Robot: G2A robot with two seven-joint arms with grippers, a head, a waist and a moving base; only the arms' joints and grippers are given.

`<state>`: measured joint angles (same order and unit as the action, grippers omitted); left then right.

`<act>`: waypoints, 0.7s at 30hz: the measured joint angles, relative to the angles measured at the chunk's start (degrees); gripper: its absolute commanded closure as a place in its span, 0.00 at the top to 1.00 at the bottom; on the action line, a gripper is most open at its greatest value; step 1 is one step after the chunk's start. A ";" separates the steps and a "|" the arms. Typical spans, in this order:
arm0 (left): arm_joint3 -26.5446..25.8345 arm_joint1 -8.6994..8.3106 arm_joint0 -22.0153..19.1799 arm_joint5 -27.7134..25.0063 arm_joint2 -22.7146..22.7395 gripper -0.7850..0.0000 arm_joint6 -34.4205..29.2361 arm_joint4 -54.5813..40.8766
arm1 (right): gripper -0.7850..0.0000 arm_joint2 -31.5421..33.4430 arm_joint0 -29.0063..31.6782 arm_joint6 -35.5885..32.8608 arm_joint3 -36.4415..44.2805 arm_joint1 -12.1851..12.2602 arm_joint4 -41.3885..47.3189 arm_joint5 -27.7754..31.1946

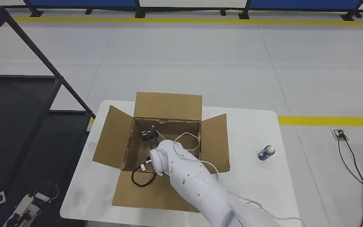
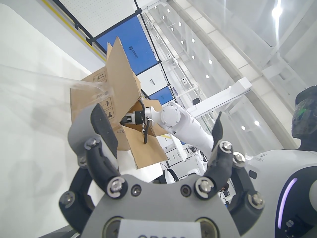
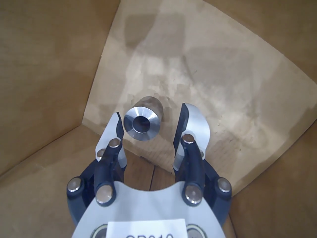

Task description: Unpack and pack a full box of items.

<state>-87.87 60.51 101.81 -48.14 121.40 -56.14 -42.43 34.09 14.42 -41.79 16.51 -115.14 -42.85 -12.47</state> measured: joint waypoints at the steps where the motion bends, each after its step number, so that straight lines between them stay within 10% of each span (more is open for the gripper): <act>1: 0.08 -0.01 0.03 -0.01 0.02 1.00 0.01 -0.06 | 0.64 0.15 -0.16 -0.40 -0.36 -0.02 0.30 0.41; 15: 0.41 0.06 0.42 -0.47 -0.33 1.00 0.47 -0.22 | 0.73 0.96 0.67 5.08 -2.54 0.05 0.32 6.07; 21: 0.13 0.15 0.82 -0.77 -0.49 1.00 0.76 -0.11 | 0.49 1.41 1.05 7.79 -3.43 0.16 0.28 7.92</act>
<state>-87.74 60.66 102.63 -48.91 120.91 -55.37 -42.55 35.50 15.47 -34.00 13.08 -114.98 -42.57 -4.55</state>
